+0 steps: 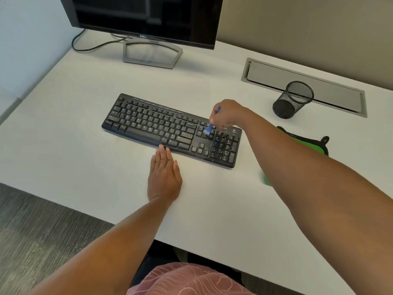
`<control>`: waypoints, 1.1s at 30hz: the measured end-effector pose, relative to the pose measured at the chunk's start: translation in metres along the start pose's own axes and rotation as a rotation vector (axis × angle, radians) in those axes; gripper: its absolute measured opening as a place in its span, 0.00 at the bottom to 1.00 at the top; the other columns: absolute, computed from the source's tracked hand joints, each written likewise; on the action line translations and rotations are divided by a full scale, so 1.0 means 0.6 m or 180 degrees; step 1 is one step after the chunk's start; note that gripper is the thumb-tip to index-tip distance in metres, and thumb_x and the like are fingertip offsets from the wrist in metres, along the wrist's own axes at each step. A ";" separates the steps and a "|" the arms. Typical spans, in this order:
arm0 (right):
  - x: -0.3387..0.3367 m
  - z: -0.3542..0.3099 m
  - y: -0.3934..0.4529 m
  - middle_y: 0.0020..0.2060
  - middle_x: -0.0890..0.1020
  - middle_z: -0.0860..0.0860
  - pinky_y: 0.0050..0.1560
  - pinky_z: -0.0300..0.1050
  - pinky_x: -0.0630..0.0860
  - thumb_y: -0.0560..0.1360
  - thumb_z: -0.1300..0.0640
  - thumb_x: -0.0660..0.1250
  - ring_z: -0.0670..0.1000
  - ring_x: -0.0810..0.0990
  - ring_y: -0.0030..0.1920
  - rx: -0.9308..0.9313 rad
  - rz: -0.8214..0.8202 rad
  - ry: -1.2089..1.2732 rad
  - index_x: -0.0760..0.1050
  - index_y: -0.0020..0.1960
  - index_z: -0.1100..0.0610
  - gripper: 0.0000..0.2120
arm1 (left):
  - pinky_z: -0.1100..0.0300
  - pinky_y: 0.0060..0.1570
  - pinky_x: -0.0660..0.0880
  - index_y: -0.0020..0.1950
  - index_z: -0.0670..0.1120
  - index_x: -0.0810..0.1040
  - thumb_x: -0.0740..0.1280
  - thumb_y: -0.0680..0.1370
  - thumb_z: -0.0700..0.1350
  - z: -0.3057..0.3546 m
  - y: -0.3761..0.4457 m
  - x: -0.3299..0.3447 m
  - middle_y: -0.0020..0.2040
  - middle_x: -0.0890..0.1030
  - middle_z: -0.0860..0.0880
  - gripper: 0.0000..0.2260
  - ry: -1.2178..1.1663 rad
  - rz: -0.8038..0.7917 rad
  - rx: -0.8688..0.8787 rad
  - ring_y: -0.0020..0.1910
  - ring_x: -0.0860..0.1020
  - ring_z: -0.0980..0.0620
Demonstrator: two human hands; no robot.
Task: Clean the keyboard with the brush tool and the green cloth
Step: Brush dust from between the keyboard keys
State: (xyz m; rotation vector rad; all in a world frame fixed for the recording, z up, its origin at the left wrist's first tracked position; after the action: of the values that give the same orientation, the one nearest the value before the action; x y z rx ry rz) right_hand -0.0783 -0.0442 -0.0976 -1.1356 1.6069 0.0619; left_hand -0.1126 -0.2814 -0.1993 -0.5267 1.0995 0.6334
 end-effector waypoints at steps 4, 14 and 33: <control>-0.015 0.016 0.006 0.52 0.81 0.55 0.51 0.49 0.80 0.73 0.63 0.61 0.55 0.79 0.51 0.0137 0.0453 -0.0448 0.80 0.52 0.61 0.12 | 0.56 0.79 0.40 0.82 0.40 0.48 0.38 0.83 0.52 0.001 -0.001 -0.002 0.83 0.47 0.43 0.29 0.0000 0.0023 -0.0010 0.81 0.43 0.50; -0.049 0.019 0.006 0.52 0.81 0.55 0.50 0.49 0.78 0.73 0.63 0.61 0.57 0.79 0.52 0.0086 0.0623 -0.0384 0.79 0.52 0.61 0.12 | 0.58 0.79 0.39 0.82 0.41 0.48 0.40 0.84 0.51 0.003 -0.002 -0.010 0.83 0.47 0.44 0.28 -0.0005 0.0090 -0.0045 0.82 0.44 0.50; 0.027 0.015 -0.021 0.41 0.81 0.56 0.37 0.41 0.71 0.77 0.61 0.65 0.51 0.77 0.40 0.0040 -0.0709 -0.0078 0.79 0.55 0.62 0.10 | 0.59 0.78 0.39 0.82 0.40 0.51 0.47 0.86 0.47 0.002 -0.003 -0.017 0.83 0.49 0.43 0.24 -0.0098 0.0223 -0.0073 0.82 0.46 0.50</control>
State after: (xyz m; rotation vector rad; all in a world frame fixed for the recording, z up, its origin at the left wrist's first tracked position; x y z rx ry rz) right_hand -0.0623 -0.0561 -0.1075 -1.2923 1.4483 -0.0798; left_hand -0.1136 -0.2840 -0.1892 -0.4983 1.0863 0.7139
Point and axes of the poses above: each hand's wrist, its own y-axis towards the middle knuckle, its own x-axis out of the palm, z = x × y, the point moved 10 cm from there along y, towards the middle knuckle
